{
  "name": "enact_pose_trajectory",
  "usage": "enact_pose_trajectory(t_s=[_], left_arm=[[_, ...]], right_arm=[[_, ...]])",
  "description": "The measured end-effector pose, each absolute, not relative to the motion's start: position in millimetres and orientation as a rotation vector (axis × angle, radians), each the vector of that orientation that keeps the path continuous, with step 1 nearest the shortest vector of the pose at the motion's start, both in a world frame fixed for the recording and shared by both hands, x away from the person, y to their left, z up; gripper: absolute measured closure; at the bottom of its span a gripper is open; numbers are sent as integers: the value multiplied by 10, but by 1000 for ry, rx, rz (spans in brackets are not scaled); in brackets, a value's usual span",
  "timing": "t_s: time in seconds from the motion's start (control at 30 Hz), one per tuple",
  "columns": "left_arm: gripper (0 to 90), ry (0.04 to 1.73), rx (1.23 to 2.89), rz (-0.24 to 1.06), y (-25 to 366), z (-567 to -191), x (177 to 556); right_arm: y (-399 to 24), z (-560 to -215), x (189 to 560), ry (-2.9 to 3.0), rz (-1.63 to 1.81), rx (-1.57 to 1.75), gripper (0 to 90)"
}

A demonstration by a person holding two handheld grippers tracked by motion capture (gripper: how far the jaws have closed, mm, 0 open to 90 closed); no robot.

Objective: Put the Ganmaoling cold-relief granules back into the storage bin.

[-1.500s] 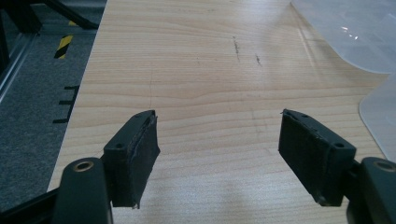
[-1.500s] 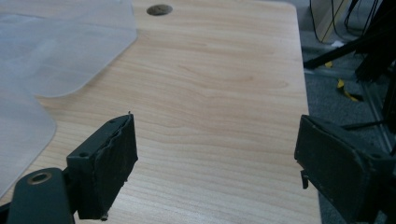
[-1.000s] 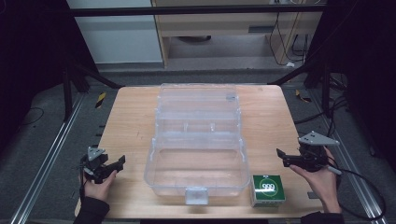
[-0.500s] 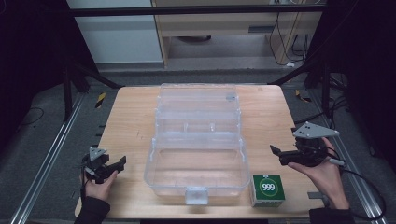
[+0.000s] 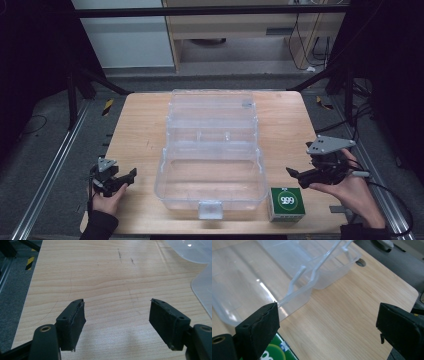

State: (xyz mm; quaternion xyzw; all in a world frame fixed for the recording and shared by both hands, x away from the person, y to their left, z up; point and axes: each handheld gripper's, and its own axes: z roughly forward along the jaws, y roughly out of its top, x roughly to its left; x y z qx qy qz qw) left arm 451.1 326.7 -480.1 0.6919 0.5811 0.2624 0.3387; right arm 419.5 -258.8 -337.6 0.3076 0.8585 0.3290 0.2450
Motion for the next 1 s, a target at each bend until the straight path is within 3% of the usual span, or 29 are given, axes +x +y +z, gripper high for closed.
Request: enact_pose_trajectory(t_s=[1.0], left_arm=[[281, 1494, 1827, 685, 3248, -4807, 4514]], right_arm=[[-2321, -3743, 4105, 2723, 627, 566, 32]])
